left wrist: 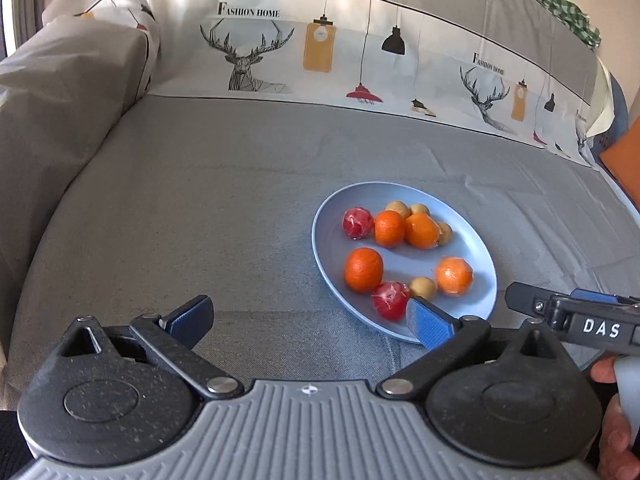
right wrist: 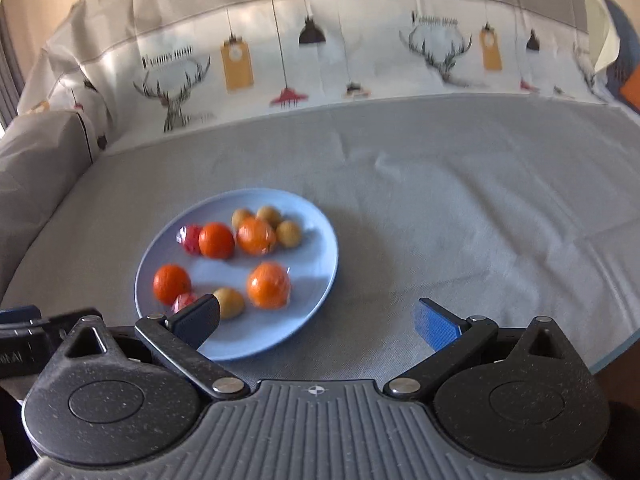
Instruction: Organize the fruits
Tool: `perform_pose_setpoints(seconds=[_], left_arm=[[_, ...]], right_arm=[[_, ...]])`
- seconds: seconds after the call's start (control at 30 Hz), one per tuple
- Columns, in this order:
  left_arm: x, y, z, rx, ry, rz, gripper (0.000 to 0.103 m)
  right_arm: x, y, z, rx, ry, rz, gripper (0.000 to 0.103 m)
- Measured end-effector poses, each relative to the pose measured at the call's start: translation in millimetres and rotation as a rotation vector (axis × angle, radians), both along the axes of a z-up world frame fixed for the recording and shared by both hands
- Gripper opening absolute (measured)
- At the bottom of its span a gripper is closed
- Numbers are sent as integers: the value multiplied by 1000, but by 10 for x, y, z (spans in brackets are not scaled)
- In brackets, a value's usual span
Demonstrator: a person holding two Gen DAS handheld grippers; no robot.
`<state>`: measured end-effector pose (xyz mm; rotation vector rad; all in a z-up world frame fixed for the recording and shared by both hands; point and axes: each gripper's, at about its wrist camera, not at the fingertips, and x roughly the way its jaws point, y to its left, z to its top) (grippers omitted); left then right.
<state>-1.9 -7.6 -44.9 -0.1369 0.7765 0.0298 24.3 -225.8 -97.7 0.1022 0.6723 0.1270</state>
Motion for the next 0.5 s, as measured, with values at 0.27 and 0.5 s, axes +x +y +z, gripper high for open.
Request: perform_pose_setpoints(seconds=[0.27, 0.5], left_arm=[[91, -37, -88, 18, 44, -21, 102], [138, -58, -135, 15, 63, -29, 102]], right_arm=[[60, 140, -79, -64, 4, 32, 102], [109, 167, -110, -70, 19, 35, 102]])
